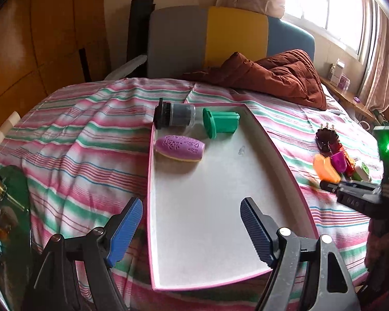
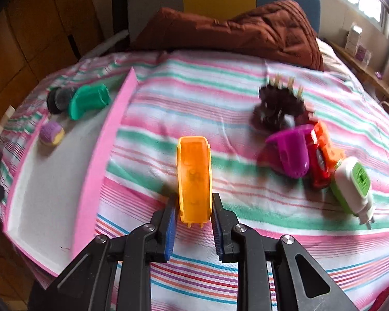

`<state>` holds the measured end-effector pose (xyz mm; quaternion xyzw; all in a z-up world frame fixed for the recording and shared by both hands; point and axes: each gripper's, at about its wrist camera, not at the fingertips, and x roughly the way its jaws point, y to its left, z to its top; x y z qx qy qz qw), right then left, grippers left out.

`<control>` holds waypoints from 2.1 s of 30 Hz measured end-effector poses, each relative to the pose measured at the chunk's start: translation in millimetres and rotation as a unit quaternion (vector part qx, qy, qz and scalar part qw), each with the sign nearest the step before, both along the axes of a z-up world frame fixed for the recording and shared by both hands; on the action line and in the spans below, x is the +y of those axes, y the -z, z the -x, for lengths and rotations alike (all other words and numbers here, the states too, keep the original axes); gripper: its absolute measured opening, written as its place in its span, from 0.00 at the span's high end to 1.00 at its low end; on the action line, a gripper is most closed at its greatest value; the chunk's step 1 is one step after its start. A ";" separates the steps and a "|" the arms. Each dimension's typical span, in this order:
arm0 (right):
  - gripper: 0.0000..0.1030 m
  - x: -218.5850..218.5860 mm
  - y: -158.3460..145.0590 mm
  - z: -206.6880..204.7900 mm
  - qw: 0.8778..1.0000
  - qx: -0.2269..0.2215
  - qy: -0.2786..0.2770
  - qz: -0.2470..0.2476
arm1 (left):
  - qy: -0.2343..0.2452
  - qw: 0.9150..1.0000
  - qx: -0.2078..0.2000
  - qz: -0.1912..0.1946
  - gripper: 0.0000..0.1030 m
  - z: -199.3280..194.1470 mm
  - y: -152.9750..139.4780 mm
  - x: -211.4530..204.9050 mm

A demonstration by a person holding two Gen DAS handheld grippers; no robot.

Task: Organize rigid objects
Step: 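Carry the orange block into the tray beside the green spool with the right tool, then move the left tool to the magenta cup and grasp it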

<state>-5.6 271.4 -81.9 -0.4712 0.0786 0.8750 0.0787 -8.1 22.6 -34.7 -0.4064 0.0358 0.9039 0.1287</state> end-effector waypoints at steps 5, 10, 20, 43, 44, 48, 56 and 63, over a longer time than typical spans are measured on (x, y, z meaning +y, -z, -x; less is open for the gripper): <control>0.76 -24.8 -25.0 7.7 0.999 0.028 -0.030 0.006 | -0.020 1.000 -0.009 -0.015 0.23 1.5 2.2 -15.7; 0.76 -56.6 -41.2 29.3 0.996 0.039 -0.072 0.023 | -0.035 0.999 -0.011 -0.023 0.23 2.7 1.9 -29.9; 0.76 -116.5 -20.8 77.7 0.990 -0.015 -0.129 0.053 | -0.042 0.999 -0.020 -0.027 0.23 5.0 3.6 -39.4; 0.62 -120.9 -1.7 108.1 0.990 -0.023 -0.121 0.067 | -0.047 0.999 -0.012 -0.021 0.23 4.5 -1.1 -41.7; 0.62 -119.3 -5.8 102.6 0.990 -0.015 -0.122 0.066 | -0.046 0.999 -0.011 -0.020 0.23 3.8 -1.9 -40.8; 0.60 -114.0 -20.1 82.0 0.990 0.009 -0.127 0.056 | -0.043 0.999 -0.006 -0.017 0.23 -0.5 -4.2 -37.5; 0.60 -85.5 -41.6 34.8 0.992 0.050 -0.109 0.032 | -0.030 0.999 -0.001 -0.015 0.23 -6.4 -7.8 -27.0; 0.60 -37.0 -47.5 -2.6 0.996 0.068 -0.061 0.019 | -0.012 1.000 0.000 -0.010 0.23 -9.8 -8.5 -12.9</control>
